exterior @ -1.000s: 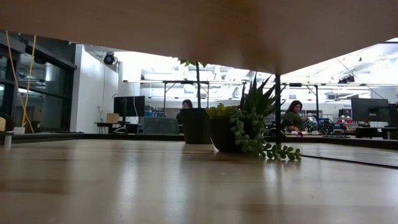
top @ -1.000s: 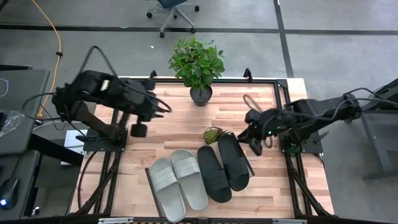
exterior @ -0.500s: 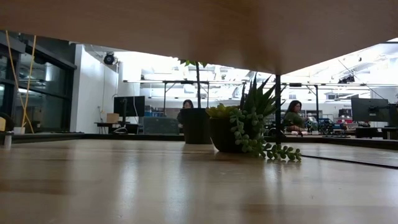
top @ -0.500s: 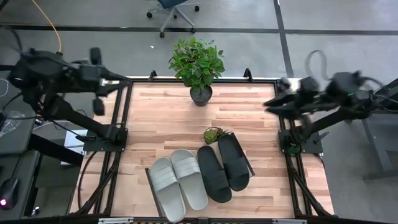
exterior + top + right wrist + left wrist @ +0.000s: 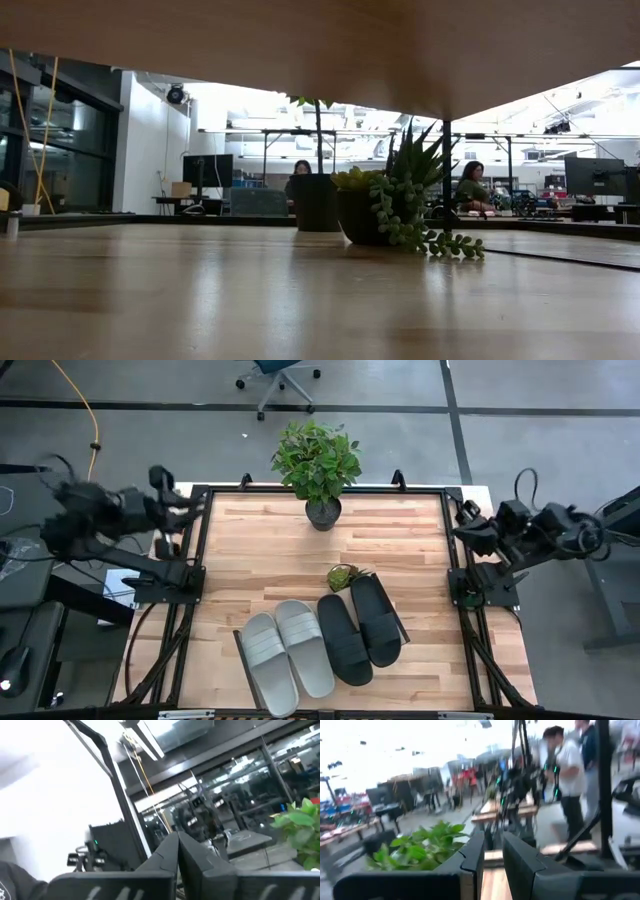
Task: Pick and place slides into the shelf
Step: Return to Home Position
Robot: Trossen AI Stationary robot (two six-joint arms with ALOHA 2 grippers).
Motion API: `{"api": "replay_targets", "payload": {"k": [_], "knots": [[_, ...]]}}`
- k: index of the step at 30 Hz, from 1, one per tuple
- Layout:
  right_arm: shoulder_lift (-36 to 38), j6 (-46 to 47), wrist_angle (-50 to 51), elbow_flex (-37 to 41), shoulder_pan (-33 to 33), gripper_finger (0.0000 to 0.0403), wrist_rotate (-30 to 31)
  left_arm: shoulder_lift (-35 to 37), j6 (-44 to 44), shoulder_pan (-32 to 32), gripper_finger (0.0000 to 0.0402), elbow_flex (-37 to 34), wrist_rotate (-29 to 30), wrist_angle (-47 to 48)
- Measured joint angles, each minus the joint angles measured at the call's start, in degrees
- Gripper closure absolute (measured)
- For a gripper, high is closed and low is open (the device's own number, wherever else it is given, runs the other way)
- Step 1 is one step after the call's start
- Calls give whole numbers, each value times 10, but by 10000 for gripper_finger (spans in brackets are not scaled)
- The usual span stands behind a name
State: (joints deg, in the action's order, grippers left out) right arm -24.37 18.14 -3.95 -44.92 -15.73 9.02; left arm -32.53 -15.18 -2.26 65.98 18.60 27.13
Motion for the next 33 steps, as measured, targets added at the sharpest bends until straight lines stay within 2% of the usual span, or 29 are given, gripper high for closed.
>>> {"api": "replay_targets", "payload": {"k": [5, 11, 15, 17, 21, 25, 29, 33], "knots": [[69, 29, -73, 117, 0, 402, 6, 118, 41, 0, 344, -217, -9, -168], [139, 82, -73, 210, 0, 402, 15, 205, 82, 0, 357, -380, -12, -244], [202, 102, -75, 255, 0, 403, 19, 244, 101, 0, 392, -444, -12, -244], [239, 104, -75, 275, 0, 403, 28, 260, 100, 0, 397, -468, -11, -254], [236, 87, -76, 292, 0, 403, 49, 290, 84, 0, 395, -513, -5, -280], [242, 116, -33, 291, 0, 403, 60, 320, 83, 0, 398, -558, -2, -291], [241, 114, -32, 291, 0, 403, 59, 320, 77, 0, 401, -601, 0, -316], [241, 100, -34, 291, 0, 403, 71, 321, 83, 0, 401, -654, -8, -396]]}}
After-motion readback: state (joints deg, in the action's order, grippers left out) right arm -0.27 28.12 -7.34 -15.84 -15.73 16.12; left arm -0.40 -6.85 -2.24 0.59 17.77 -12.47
